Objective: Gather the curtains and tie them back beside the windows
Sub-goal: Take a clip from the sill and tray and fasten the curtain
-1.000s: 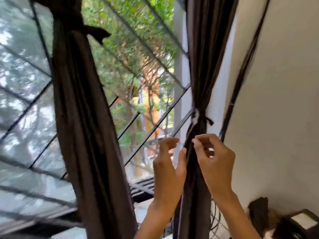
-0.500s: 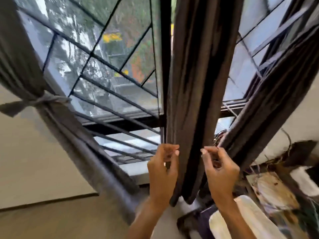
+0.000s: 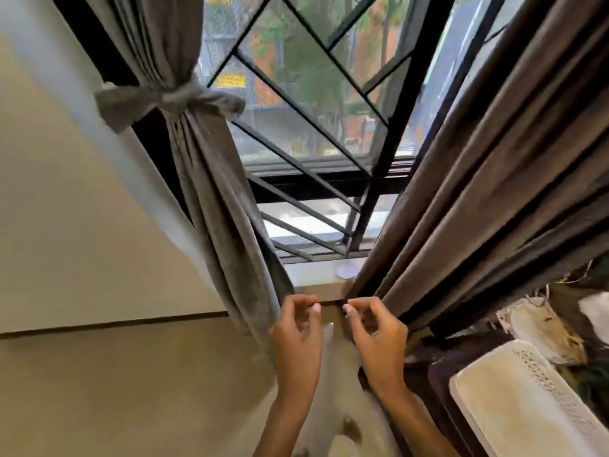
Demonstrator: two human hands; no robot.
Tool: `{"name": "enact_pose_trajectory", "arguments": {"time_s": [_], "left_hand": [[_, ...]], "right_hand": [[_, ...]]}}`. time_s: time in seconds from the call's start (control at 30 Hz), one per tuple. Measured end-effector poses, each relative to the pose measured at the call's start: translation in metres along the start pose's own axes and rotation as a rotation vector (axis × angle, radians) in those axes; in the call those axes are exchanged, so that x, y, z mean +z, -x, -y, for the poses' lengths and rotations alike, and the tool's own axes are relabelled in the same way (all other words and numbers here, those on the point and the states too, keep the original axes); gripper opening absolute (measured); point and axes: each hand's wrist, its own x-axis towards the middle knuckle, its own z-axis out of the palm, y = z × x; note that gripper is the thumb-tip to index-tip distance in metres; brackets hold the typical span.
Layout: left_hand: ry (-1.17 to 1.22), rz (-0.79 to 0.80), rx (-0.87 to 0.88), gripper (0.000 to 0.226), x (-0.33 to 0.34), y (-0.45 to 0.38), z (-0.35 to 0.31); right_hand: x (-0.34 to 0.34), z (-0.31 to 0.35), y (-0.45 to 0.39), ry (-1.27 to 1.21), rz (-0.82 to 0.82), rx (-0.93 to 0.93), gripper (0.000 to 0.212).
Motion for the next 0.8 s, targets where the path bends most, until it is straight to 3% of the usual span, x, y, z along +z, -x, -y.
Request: {"name": "enact_pose_trajectory", "arguments": {"time_s": [0.4, 0.63, 0.8], "left_hand": [[-0.125, 0.107, -0.166, 0.008, 0.112, -0.086, 0.146], [-0.18, 0.015, -0.257, 0.006, 0.193, -0.174, 0.23], [-0.307, -0.038, -0.301, 0.01, 0.209, -0.222, 0.295]], "right_hand": [[0.098, -0.159, -0.072, 0.11, 0.056, 0.223, 0.003], [0.159, -0.236, -0.111, 0.164, 0.163, 0.237, 0.004], [0.213, -0.275, -0.139, 0.2, 0.245, 0.299, 0.003]]}}
